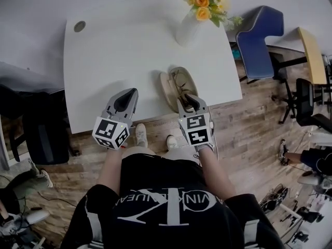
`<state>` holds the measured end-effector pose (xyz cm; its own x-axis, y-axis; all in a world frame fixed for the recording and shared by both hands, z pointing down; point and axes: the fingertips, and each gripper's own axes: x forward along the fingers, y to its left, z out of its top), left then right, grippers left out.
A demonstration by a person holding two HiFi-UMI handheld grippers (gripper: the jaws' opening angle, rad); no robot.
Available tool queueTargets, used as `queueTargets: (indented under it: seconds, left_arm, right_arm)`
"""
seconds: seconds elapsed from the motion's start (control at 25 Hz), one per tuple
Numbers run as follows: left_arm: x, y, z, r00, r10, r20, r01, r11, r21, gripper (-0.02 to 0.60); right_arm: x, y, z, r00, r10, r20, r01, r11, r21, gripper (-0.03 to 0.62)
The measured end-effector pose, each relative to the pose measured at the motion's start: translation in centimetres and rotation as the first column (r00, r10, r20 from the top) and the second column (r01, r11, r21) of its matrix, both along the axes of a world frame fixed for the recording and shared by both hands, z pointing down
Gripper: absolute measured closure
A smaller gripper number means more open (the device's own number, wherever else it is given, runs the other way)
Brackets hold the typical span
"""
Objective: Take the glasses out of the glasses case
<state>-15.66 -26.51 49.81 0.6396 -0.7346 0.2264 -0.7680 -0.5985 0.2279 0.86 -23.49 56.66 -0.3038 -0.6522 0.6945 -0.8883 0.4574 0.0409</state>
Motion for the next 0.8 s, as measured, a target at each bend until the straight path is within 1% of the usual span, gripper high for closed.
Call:
queueTargets:
  seconds: [0.24, 0.36, 0.48, 0.6, 0.8]
  left_arm:
    - [-0.4, 0.8, 0.8, 1.000, -0.005, -0.011, 0.005, 1.000, -0.019, 0.566]
    - [-0.5, 1.1, 1.4, 1.000, -0.007, -0.011, 0.007, 0.999, -0.032, 0.566]
    - [-0.5, 0.4, 2.0, 1.000, -0.006, -0.014, 0.006, 0.999, -0.044, 0.566]
    - [-0.5, 0.4, 2.1, 1.000, 0.000, -0.015, -0.001, 0.999, -0.045, 0.566]
    - [-0.5, 0.6, 2.2, 1.000, 0.002, -0.017, -0.003, 0.999, -0.049, 0.566]
  right_arm:
    - [0.8, 0.2, 0.7, 0.994, -0.021, -0.107, 0.017, 0.999, -0.034, 0.490]
    - [0.8, 0.4, 1.2, 0.980, -0.061, -0.189, 0.051, 0.997, -0.059, 0.491]
    - [0.4, -0.2, 1.6, 0.967, -0.096, -0.237, 0.078, 0.993, -0.083, 0.499]
    - [0.1, -0.3, 1.6, 0.965, -0.100, -0.244, 0.080, 0.992, -0.093, 0.513]
    - [0.0, -0.2, 1.8, 0.981, -0.073, -0.182, 0.052, 0.992, -0.115, 0.540]
